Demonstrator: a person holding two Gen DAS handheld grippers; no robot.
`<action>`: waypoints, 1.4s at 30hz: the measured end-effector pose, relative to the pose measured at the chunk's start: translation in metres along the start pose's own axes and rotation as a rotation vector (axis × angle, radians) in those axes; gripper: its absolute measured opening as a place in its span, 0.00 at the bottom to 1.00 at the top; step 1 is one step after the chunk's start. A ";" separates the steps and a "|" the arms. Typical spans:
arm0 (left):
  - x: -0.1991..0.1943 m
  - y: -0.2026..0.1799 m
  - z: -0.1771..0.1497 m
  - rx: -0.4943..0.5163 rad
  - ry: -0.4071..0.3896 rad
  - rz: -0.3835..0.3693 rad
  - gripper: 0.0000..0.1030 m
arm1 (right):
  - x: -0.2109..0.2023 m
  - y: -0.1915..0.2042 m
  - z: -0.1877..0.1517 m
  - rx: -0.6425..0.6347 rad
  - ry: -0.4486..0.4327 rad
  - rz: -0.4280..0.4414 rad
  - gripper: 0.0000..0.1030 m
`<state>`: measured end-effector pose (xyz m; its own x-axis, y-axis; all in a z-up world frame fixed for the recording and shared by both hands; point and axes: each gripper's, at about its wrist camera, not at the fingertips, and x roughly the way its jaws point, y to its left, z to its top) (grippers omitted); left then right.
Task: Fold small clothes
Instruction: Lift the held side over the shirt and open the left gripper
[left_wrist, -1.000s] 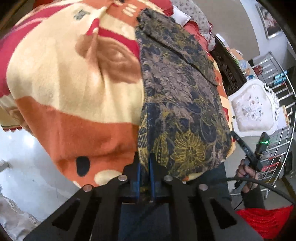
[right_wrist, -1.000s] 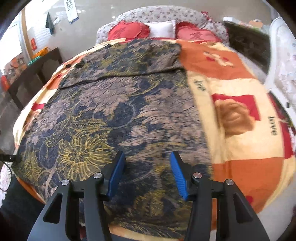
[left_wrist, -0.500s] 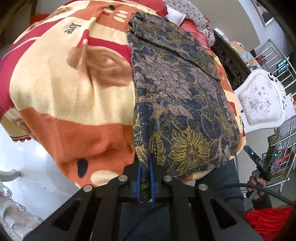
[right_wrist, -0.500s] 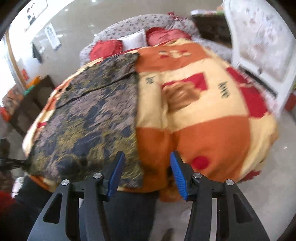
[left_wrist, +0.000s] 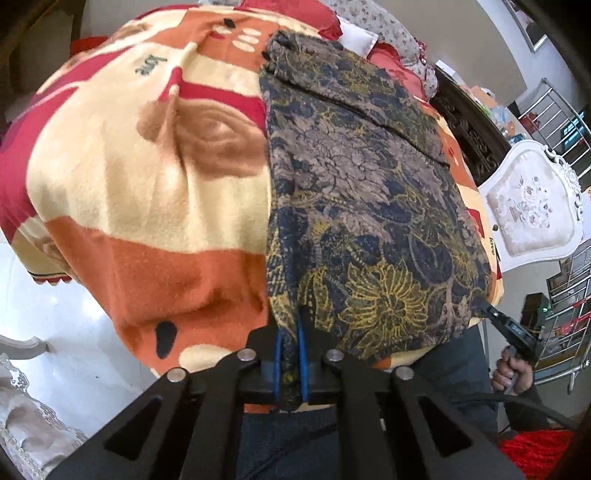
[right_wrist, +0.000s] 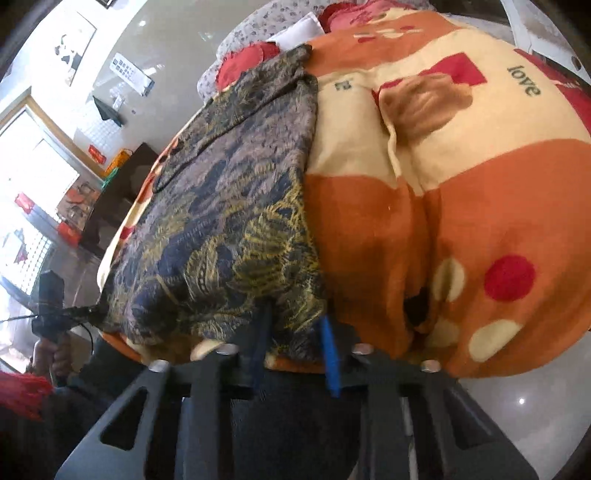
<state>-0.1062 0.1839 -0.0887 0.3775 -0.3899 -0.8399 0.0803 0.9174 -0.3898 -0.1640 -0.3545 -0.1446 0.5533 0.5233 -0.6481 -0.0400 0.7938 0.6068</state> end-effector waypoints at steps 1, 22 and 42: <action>-0.003 0.000 0.000 0.001 -0.009 0.001 0.05 | -0.005 0.003 0.000 -0.009 -0.005 -0.007 0.17; -0.154 0.021 -0.008 0.045 -0.282 -0.321 0.04 | -0.170 0.116 0.016 -0.294 -0.172 0.183 0.15; 0.007 0.000 0.225 -0.098 -0.396 -0.029 0.04 | -0.023 0.073 0.197 -0.123 -0.290 -0.160 0.15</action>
<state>0.1043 0.1989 -0.0097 0.7037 -0.3369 -0.6255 0.0149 0.8872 -0.4611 -0.0158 -0.3695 0.0046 0.7732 0.2940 -0.5620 -0.0243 0.8992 0.4369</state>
